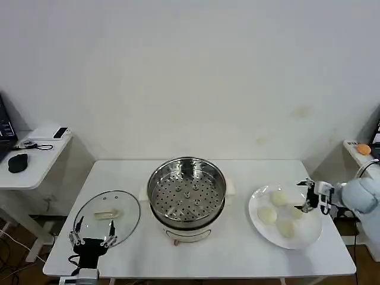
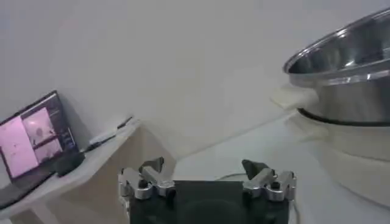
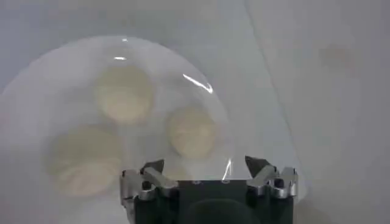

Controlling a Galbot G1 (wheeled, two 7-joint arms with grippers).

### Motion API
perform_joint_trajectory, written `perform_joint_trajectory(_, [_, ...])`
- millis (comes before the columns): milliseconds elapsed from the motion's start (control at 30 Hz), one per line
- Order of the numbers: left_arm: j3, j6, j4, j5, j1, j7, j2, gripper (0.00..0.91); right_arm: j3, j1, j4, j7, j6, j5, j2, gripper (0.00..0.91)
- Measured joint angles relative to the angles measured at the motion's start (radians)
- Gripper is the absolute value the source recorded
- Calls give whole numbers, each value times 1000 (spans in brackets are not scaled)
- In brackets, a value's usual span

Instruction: Take steamed baozi put them in steamer then cover it.

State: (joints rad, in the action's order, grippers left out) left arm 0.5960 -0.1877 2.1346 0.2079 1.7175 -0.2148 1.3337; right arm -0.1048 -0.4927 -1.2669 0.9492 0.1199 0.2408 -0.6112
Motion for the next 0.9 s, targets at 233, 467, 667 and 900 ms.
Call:
perform_joint_trajectory(233, [8,1,-10,3,-9,6,0,907,-133,128,97,44,-35,35,-50,907])
perform_joint_trajectory(467, [11,1,-17,5,-18,13,-2,907,-216,200,170,56,-53,54,-95,907])
perform_joint_trajectory(667, [15,1,-25,5,-20,18,-7,907,-257,230,218,59,-58,69,-129,907])
perform_joint_trajectory(900, [17,1,-25,6,-20,20,-8,907,-284,245,256,60,-56,79,-160,907])
